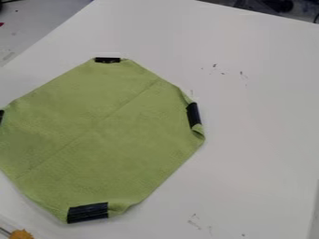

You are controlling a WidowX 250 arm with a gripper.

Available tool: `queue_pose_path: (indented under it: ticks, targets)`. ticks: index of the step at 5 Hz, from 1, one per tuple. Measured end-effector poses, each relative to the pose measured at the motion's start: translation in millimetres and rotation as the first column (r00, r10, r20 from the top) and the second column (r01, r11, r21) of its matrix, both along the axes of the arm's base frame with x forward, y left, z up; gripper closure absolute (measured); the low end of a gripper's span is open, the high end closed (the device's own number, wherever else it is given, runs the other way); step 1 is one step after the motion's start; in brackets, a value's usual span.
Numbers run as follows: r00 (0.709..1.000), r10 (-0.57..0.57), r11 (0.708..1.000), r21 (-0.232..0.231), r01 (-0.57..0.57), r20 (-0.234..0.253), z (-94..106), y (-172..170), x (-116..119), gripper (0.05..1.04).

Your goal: Unfold the cloth from top right to bottom left

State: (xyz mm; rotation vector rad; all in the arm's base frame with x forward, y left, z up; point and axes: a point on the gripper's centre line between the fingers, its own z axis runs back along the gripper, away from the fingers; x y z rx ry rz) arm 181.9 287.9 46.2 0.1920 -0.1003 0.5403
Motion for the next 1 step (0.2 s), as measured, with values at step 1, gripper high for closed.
queue_pose_path:
  ticks: [1]
  targets:
    - [0.999,-0.038,0.999,-0.02,0.038,-0.003,-0.7,-4.0,1.4,0.083]
